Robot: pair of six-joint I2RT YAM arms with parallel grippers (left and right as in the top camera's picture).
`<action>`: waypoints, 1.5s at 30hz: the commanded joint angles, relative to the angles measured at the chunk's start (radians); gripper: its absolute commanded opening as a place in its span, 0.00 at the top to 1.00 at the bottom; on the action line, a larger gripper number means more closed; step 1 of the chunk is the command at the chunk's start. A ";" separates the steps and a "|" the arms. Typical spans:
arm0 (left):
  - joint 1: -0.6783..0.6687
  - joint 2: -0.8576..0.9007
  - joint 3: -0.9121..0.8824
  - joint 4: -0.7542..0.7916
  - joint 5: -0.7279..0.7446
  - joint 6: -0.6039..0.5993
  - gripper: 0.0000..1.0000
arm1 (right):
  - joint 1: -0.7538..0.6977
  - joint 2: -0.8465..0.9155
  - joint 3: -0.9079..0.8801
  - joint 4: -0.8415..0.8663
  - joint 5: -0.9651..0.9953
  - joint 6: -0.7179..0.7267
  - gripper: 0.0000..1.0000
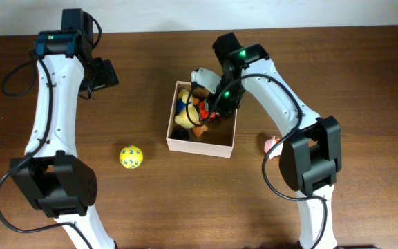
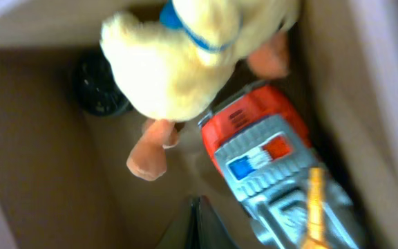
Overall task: Pack container
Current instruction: 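Lower the truck into the box and open right gripper, then raise right gripper out of the box and move it right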
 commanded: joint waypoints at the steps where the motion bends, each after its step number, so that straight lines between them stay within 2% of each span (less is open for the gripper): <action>1: 0.000 0.008 0.005 -0.001 -0.010 0.009 0.01 | 0.009 0.006 -0.042 0.018 -0.020 -0.006 0.96; 19: 0.000 0.008 0.005 -0.001 -0.010 0.009 0.01 | 0.009 0.011 -0.072 0.151 -0.018 -0.003 0.96; 24: 0.000 0.008 0.005 -0.001 -0.010 0.009 0.01 | 0.009 0.012 -0.072 0.221 0.018 0.069 0.96; 37: 0.000 0.008 0.005 -0.001 -0.011 0.009 0.01 | 0.009 0.002 -0.060 0.208 0.013 0.093 0.96; 38: 0.000 0.008 0.005 -0.001 -0.010 0.009 0.01 | 0.009 -0.001 -0.052 0.208 0.013 0.109 0.94; 40: 0.000 0.008 0.005 -0.001 -0.010 0.009 0.01 | 0.009 -0.011 -0.023 0.206 0.013 0.149 0.76; 45: 0.000 0.008 0.005 -0.001 -0.010 0.009 0.01 | 0.009 -0.031 0.109 0.164 0.013 0.171 0.62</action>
